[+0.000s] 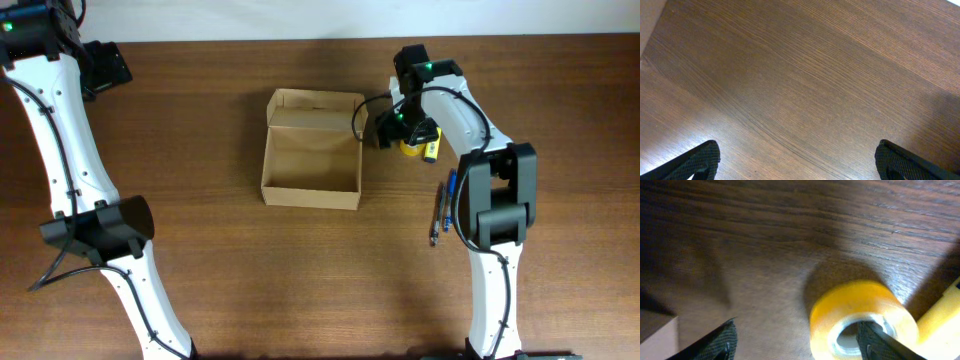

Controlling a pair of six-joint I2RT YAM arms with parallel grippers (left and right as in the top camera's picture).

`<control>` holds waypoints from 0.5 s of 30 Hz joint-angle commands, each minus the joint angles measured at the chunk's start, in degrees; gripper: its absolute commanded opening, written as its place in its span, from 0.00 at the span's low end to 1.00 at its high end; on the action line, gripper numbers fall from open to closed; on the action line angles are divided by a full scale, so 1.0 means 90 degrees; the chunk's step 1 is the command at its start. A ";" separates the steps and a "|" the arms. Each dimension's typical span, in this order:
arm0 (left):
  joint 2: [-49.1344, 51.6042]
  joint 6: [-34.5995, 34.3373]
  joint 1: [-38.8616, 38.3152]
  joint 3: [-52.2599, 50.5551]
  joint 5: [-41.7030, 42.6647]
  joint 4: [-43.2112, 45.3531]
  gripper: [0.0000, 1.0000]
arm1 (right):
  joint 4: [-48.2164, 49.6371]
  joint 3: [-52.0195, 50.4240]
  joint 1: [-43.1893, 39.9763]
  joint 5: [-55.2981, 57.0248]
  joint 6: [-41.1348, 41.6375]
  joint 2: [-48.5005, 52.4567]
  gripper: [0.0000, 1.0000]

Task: Pack container
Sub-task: 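Move the right gripper over the tape roll and grasp it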

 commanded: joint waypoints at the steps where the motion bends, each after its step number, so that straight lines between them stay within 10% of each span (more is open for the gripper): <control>1: -0.0192 0.0097 0.0027 -0.0029 -0.0044 -0.0017 1.00 | 0.0039 0.0012 0.0017 0.0267 -0.0039 0.0163 0.78; 6: -0.0192 0.0097 0.0027 -0.0029 -0.0044 -0.0017 1.00 | 0.0032 0.0015 -0.0019 0.0270 -0.0039 0.0163 0.76; 12: -0.0192 0.0097 0.0027 -0.0029 -0.0044 -0.0017 1.00 | -0.0019 0.0012 -0.0019 0.0267 -0.0034 0.0163 0.27; 15: -0.0192 0.0097 0.0027 -0.0029 -0.0044 -0.0017 1.00 | -0.0049 0.0012 -0.0019 0.0267 -0.0017 0.0163 0.18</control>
